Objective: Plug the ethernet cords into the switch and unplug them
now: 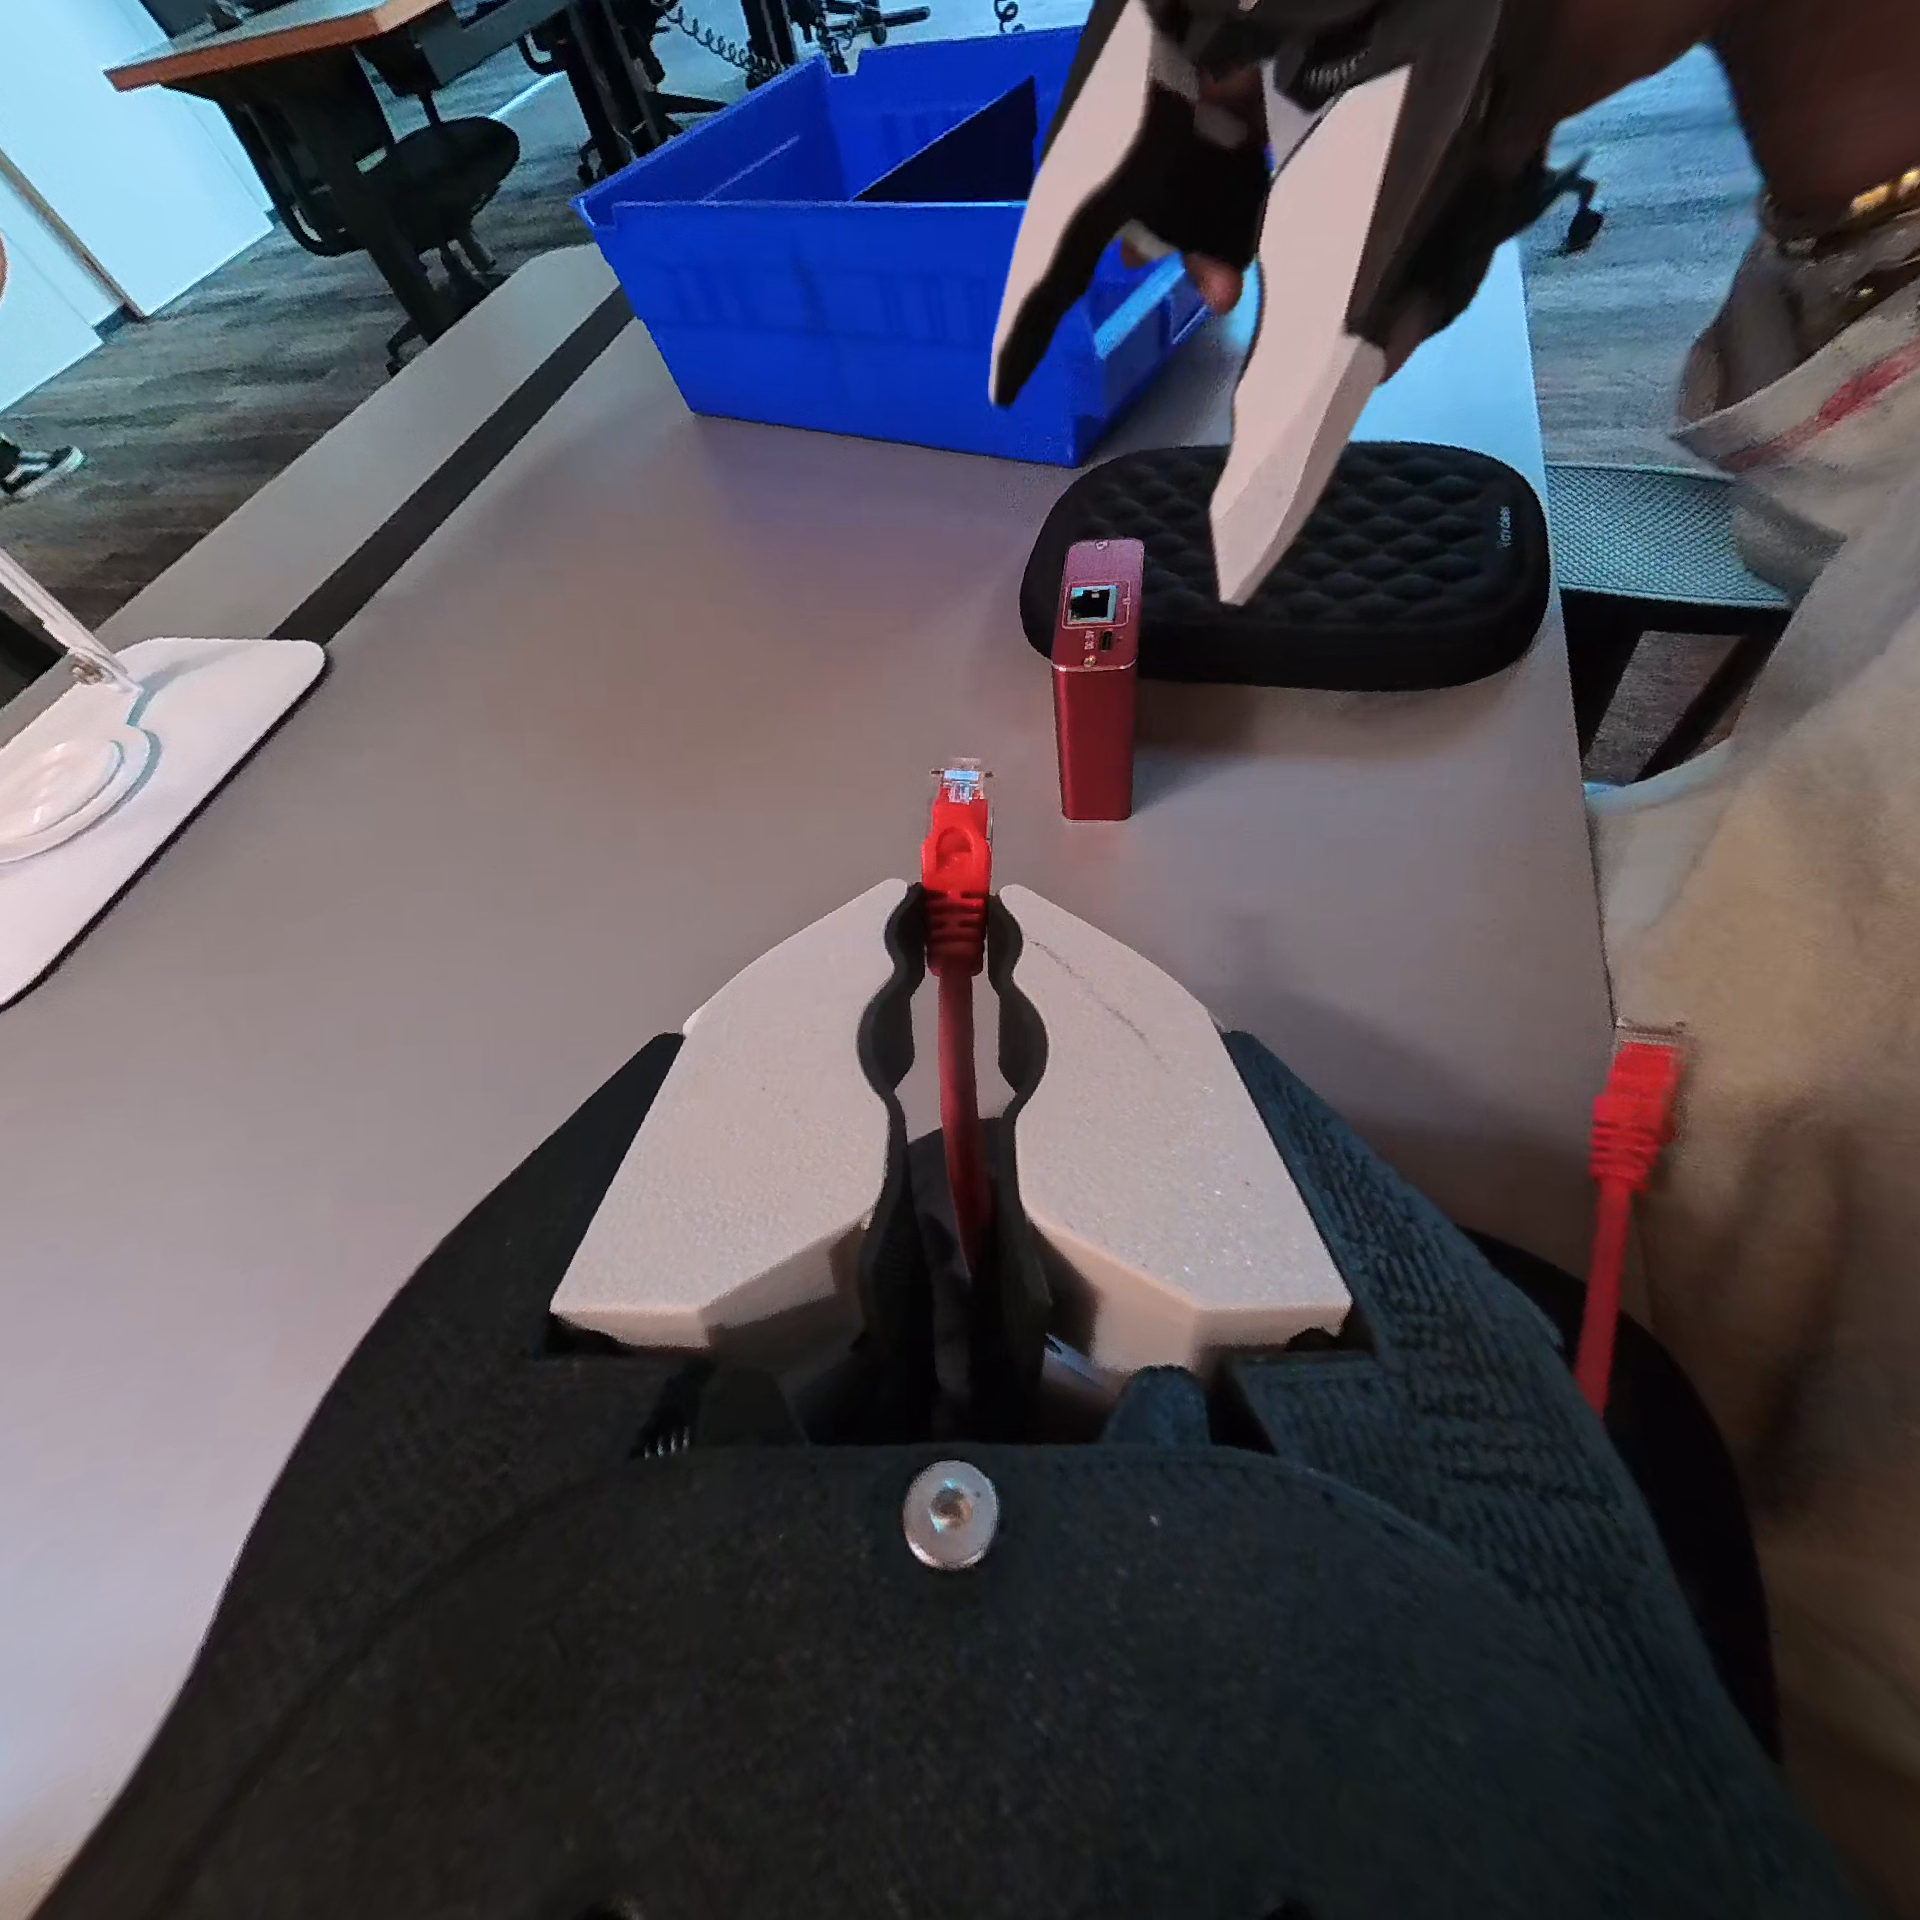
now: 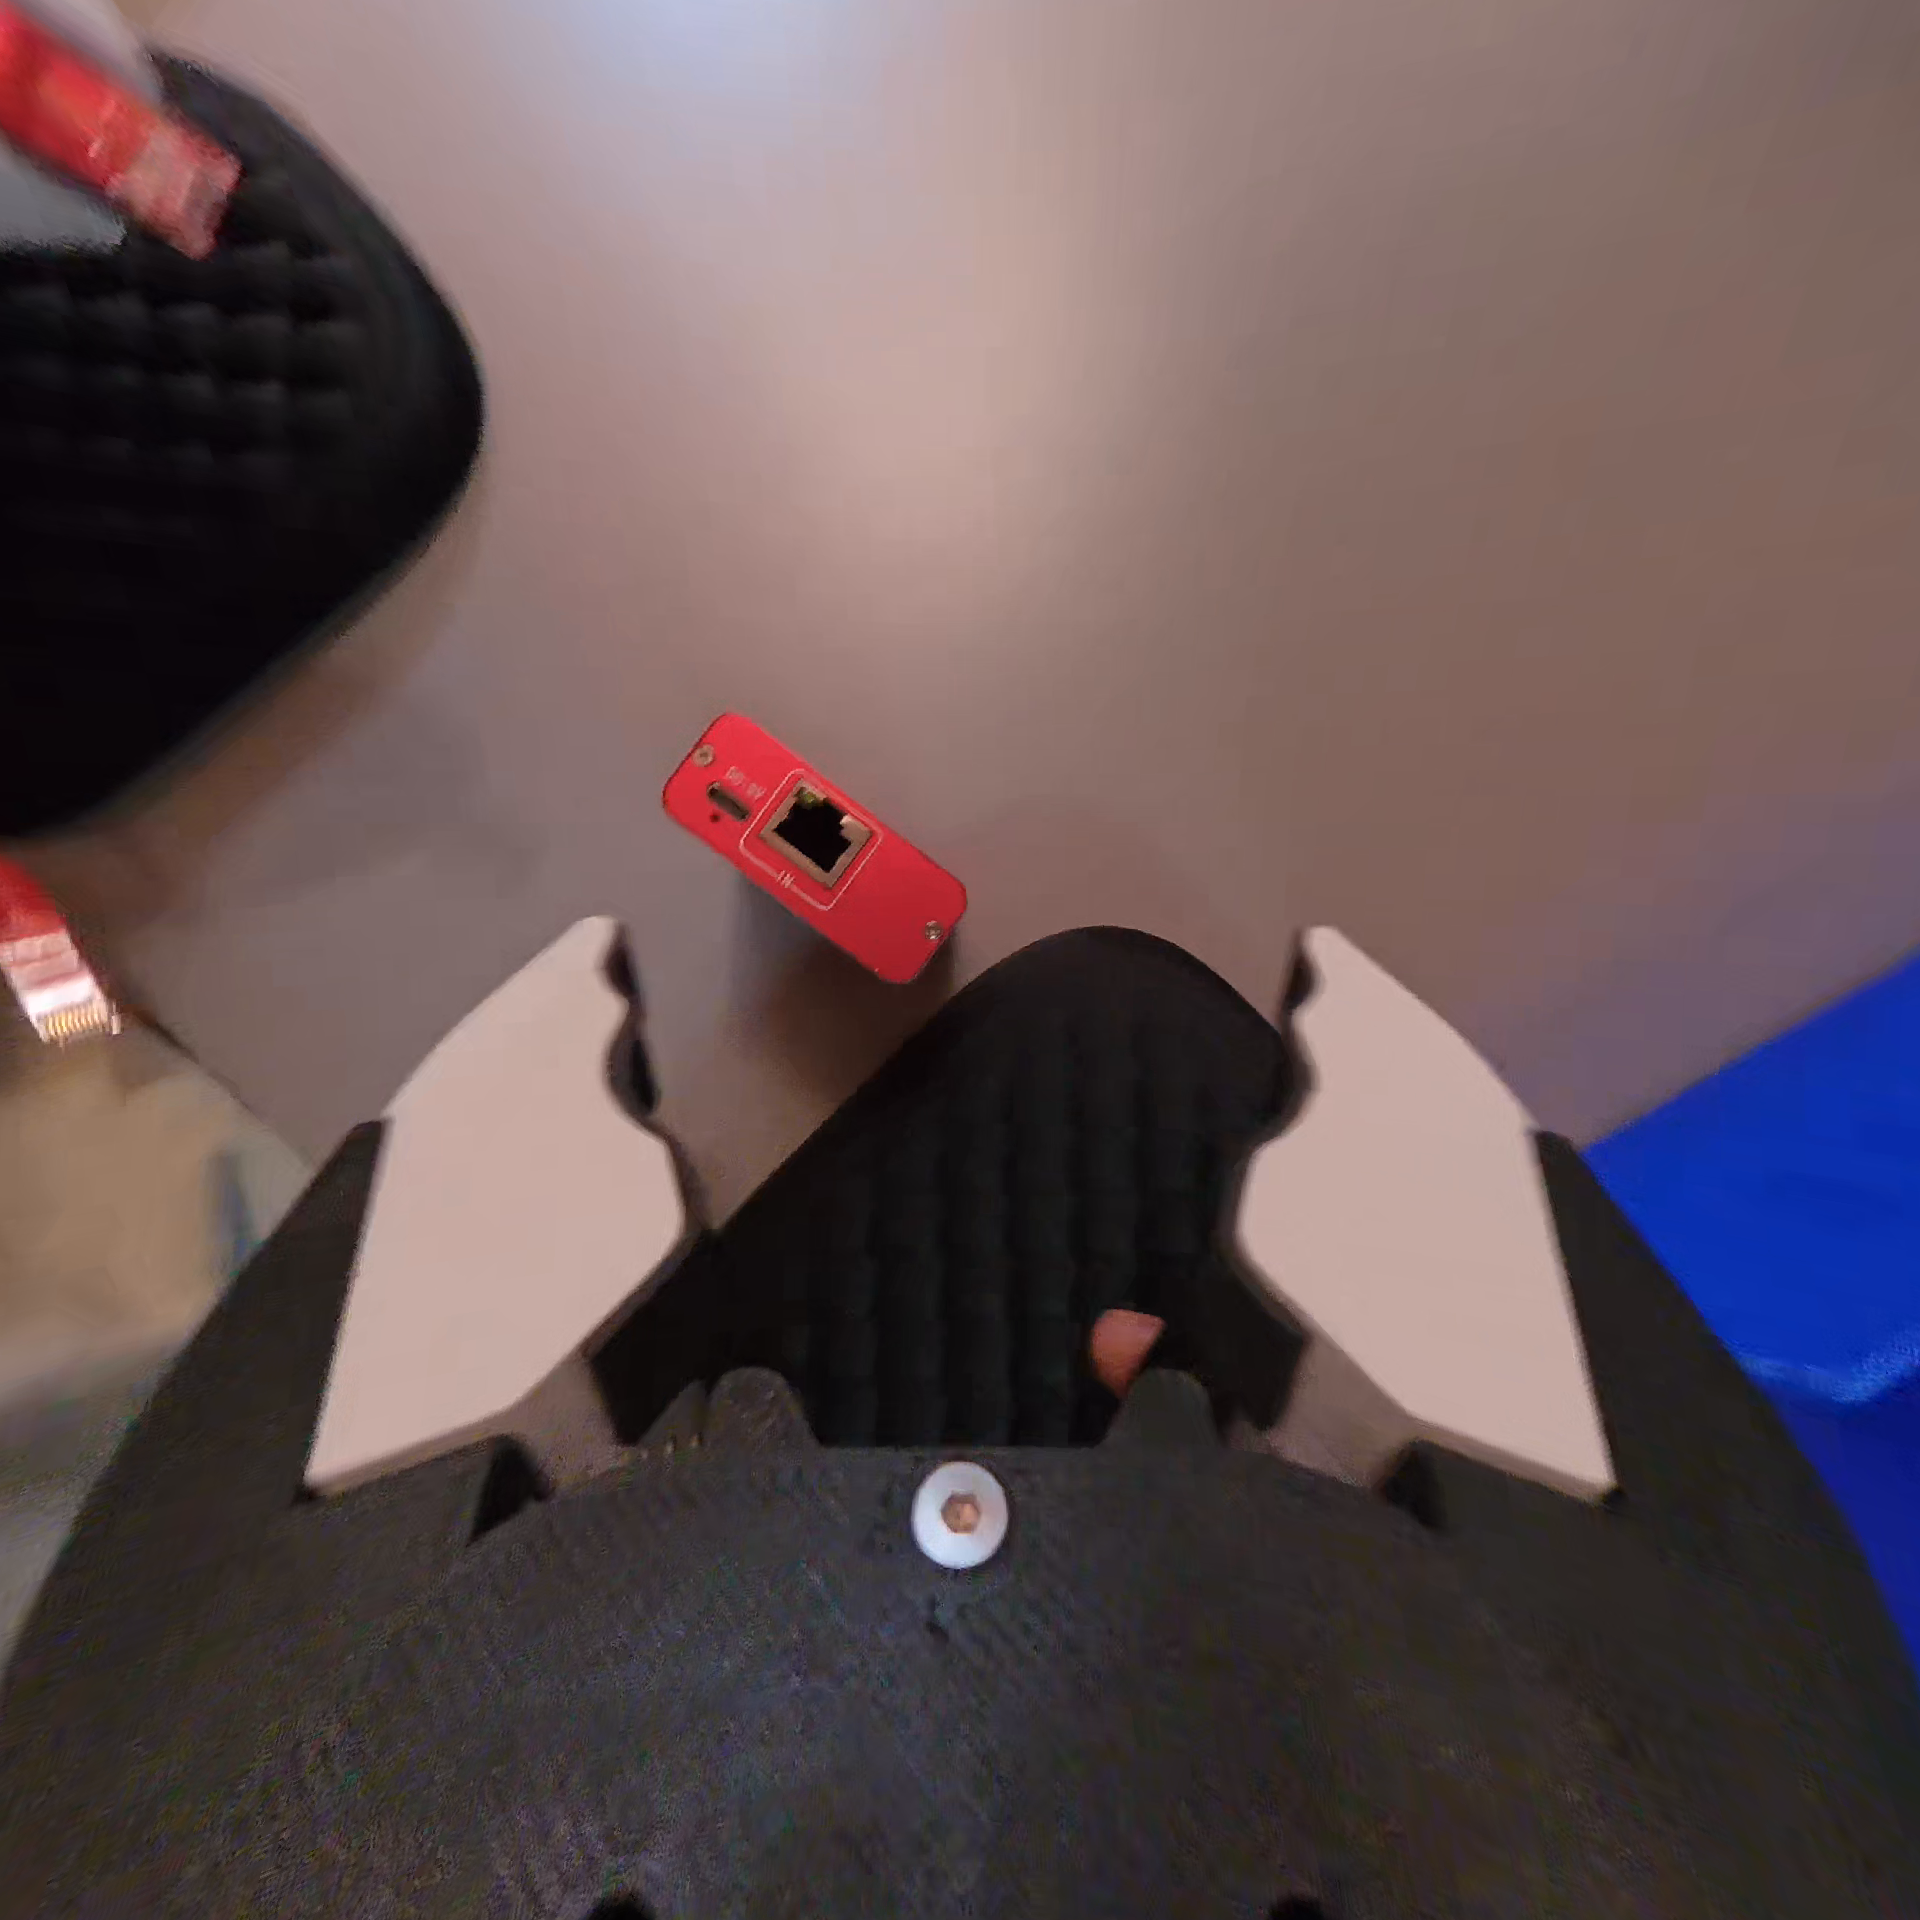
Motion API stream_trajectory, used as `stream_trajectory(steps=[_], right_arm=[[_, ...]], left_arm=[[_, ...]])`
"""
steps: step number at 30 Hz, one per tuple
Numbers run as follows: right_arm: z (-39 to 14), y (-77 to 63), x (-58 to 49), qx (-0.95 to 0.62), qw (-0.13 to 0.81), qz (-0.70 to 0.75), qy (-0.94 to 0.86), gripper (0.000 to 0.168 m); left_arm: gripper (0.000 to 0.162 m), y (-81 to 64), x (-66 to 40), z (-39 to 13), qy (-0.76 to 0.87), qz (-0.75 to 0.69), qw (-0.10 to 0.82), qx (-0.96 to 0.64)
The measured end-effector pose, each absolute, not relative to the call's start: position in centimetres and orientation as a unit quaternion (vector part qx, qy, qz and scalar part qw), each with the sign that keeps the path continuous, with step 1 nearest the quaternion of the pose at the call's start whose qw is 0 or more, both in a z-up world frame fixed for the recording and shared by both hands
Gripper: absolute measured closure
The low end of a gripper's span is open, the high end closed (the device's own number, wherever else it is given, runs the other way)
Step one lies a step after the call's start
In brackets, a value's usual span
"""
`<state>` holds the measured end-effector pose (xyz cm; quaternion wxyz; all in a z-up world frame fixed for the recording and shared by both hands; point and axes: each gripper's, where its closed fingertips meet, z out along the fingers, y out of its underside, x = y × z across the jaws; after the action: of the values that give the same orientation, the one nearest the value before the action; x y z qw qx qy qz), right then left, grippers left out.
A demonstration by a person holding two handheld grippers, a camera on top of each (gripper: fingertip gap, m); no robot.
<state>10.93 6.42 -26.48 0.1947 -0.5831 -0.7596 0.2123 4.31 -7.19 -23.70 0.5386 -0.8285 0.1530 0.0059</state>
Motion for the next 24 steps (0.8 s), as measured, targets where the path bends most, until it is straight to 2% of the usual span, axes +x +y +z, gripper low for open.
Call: stream_trajectory(steps=[1,2,5,9,13,18,20,22,24], right_arm=[[-26.3,6.4,10.8,-0.607,0.203,0.211,-0.739,0.033],[-26.3,5.9,10.7,-0.628,0.199,0.216,-0.721,0.023],[-27.4,4.6,10.7,-0.661,0.184,0.206,-0.698,0.026],[-28.9,3.9,10.7,-0.684,0.158,0.173,-0.691,0.054],[-29.9,3.2,10.9,-0.685,0.133,0.148,-0.701,0.068],[-30.4,3.8,10.5,-0.638,0.126,0.134,-0.747,0.123],[-30.4,3.6,10.2,-0.584,0.114,0.152,-0.789,0.135],[-30.5,4.4,10.0,-0.537,0.118,0.134,-0.824,0.126],[-30.3,4.7,10.1,-0.496,0.112,0.122,-0.852,0.104]], left_arm=[[0.151,-7.2,4.3,-23.7,0.15,0.005,0.54,-0.828],[0.151,-7.2,4.2,-23.8,0.148,0.004,0.541,-0.828],[0.151,-7.0,4.2,-23.9,0.147,-0.002,0.543,-0.827],[0.151,-7.1,4.3,-23.9,0.149,-0.006,0.544,-0.826],[0.151,-7.2,4.0,-23.9,0.142,-0.006,0.549,-0.824],[0.151,-7.3,3.9,-23.9,0.139,-0.005,0.553,-0.822],[0.151,-7.3,3.8,-23.9,0.139,-0.004,0.553,-0.822],[0.15,-7.5,3.7,-23.9,0.138,-0.002,0.552,-0.823],[0.151,-7.6,3.6,-23.8,0.135,0.001,0.553,-0.822]])
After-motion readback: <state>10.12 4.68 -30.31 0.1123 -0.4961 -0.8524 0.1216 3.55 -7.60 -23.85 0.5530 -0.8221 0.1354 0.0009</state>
